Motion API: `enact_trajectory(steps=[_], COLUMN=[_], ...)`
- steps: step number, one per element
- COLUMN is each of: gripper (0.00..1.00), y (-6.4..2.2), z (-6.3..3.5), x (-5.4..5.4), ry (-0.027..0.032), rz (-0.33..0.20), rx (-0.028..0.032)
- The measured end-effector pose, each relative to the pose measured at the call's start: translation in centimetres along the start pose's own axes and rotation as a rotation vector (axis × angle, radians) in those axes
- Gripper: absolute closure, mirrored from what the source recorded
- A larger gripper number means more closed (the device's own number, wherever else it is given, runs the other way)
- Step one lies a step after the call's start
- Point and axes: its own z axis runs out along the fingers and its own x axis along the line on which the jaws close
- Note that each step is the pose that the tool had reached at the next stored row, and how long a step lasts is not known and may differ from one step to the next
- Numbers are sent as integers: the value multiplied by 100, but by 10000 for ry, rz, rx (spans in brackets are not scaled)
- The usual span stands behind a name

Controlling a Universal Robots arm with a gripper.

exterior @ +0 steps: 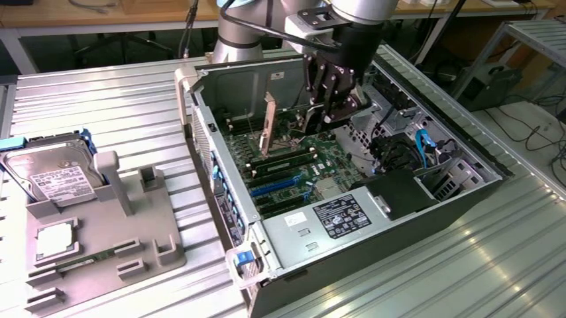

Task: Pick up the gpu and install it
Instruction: 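Insert the gpu into the slot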

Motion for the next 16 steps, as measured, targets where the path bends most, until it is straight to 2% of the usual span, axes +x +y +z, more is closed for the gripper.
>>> enact_trajectory(steps=[16], gripper=[72], y=[-1], z=[90], x=[0], ry=[13], rz=[0], rx=[-2])
